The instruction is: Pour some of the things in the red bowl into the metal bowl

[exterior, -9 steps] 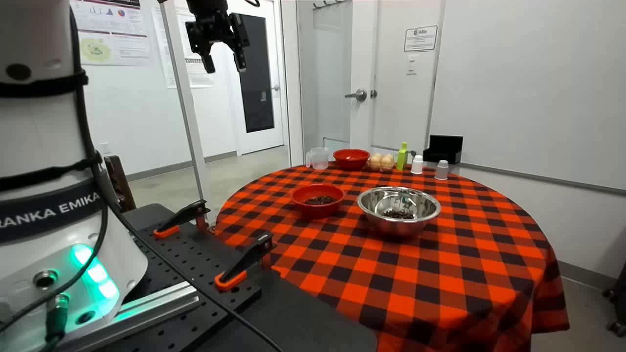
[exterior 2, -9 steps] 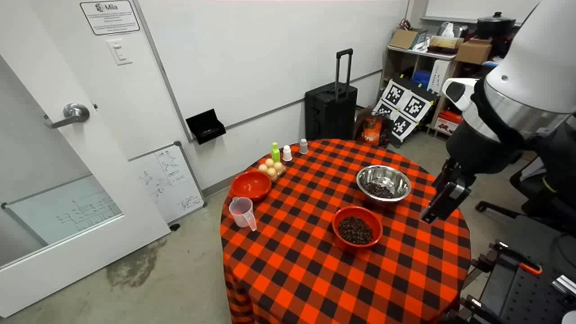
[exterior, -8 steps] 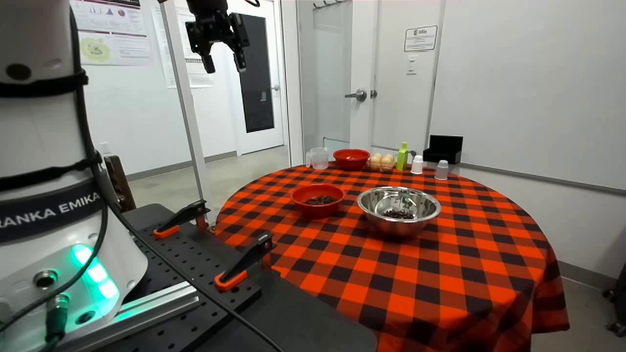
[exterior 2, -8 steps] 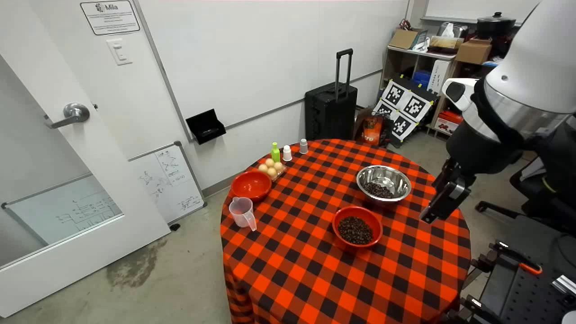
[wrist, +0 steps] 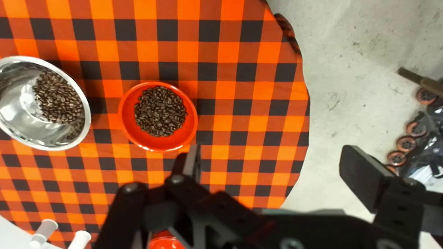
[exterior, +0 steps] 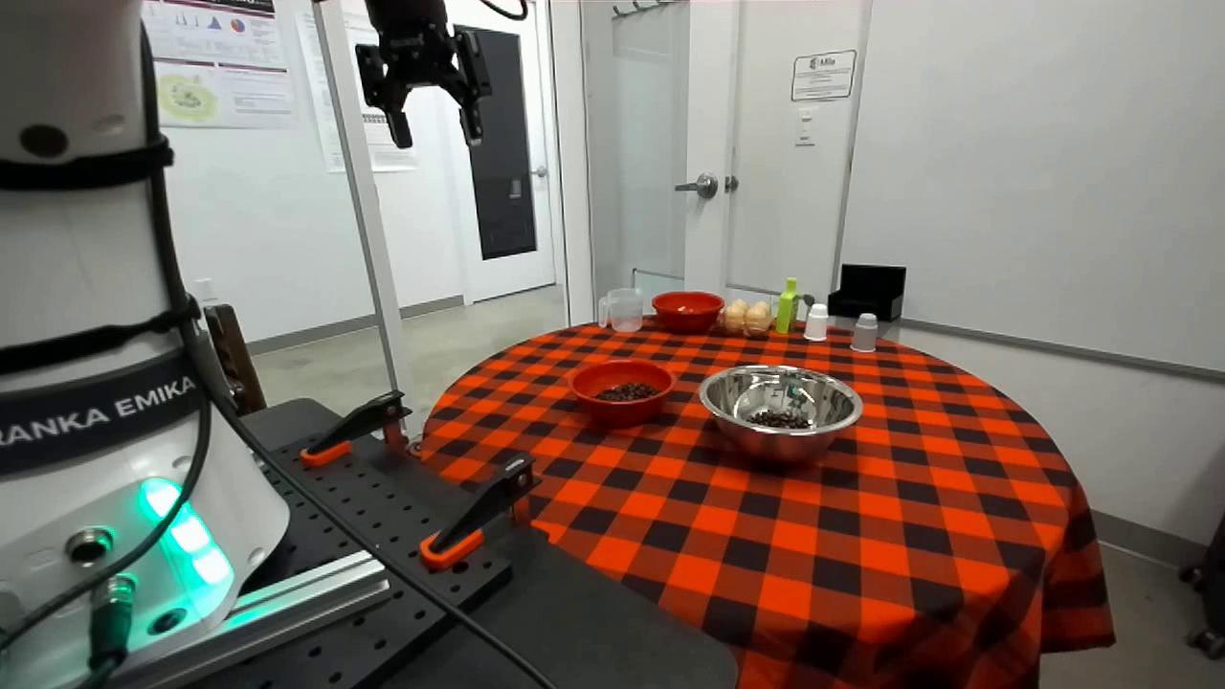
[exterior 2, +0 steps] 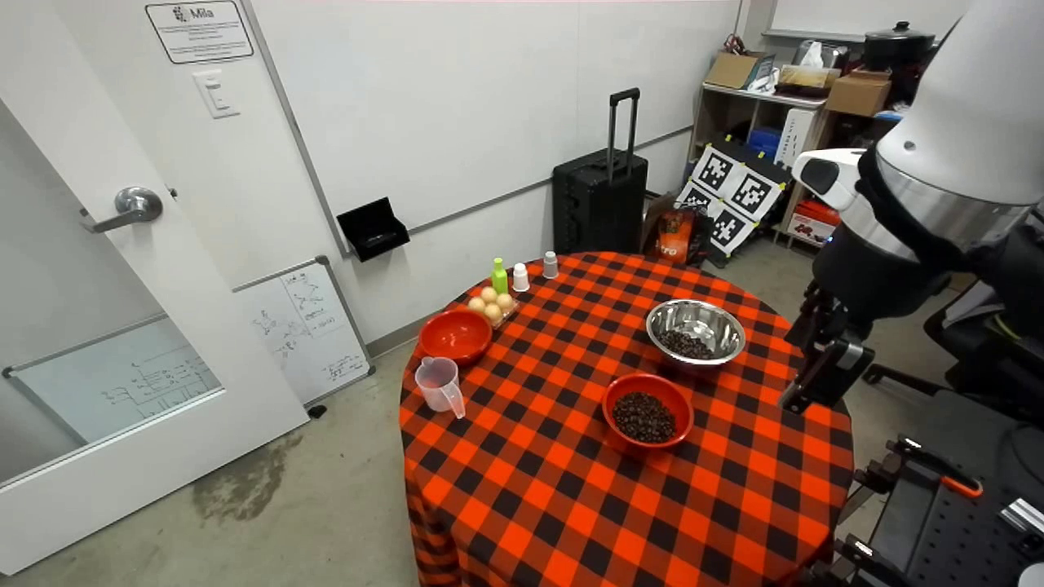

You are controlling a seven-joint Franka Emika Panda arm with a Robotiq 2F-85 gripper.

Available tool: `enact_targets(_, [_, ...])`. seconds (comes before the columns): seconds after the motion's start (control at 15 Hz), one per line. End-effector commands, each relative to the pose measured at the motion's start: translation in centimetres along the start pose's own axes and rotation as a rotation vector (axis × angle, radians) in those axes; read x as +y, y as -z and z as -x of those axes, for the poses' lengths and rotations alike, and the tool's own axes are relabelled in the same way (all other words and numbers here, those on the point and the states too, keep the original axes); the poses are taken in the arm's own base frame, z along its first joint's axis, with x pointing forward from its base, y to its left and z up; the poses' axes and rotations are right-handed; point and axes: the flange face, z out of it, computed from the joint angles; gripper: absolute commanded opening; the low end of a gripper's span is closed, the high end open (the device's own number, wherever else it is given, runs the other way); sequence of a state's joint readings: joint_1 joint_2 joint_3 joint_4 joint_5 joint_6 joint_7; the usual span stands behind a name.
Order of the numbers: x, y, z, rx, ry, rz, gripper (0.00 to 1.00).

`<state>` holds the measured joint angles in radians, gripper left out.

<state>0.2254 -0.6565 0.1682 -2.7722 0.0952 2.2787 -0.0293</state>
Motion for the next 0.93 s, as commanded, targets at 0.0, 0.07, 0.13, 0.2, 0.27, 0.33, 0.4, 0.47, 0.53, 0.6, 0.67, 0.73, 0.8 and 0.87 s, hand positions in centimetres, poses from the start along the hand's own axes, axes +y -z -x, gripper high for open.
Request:
enact_targets(0.0, [0.6, -3.1, -4.2, -0.033, 0.157, -0.045, 1.00])
enact_targets(0.07, [0.8, -3.7, -5.1, -0.033, 0.192, -0.055, 1.00])
enact_targets(0.13, [1.1, -4.5, -6.1, -0.034, 0.217, -0.057, 1.00])
enact_targets(0.2, [1.3, -5.5, -7.3, -0.037, 0.235, -0.059, 1.00])
enact_targets(0.27, [1.5, -6.6, -8.6, -0.048, 0.250, -0.064, 1.00])
enact_targets(0.33, [1.8, -7.7, -9.8, -0.057, 0.260, -0.065, 1.00])
enact_targets(0.4, [2.1, -8.9, -10.9, -0.082, 0.259, -0.061, 1.00])
enact_targets(0.47, [2.3, -10.1, -12.2, -0.099, 0.262, -0.062, 1.00])
enact_targets(0.53, [2.6, -11.5, -13.3, -0.124, 0.246, -0.051, 1.00])
enact_targets(0.6, [3.0, -12.7, -14.5, -0.138, 0.238, -0.043, 1.00])
enact_targets(0.67, [3.4, -14.1, -15.8, -0.151, 0.230, -0.024, 1.00])
enact_targets(0.73, [3.8, -15.5, -17.1, -0.158, 0.217, -0.018, 1.00])
enact_targets(0.8, [4.1, -17.0, -18.4, -0.160, 0.201, -0.024, 1.00])
enact_targets(0.87, [4.4, -18.5, -19.7, -0.164, 0.188, -0.032, 1.00])
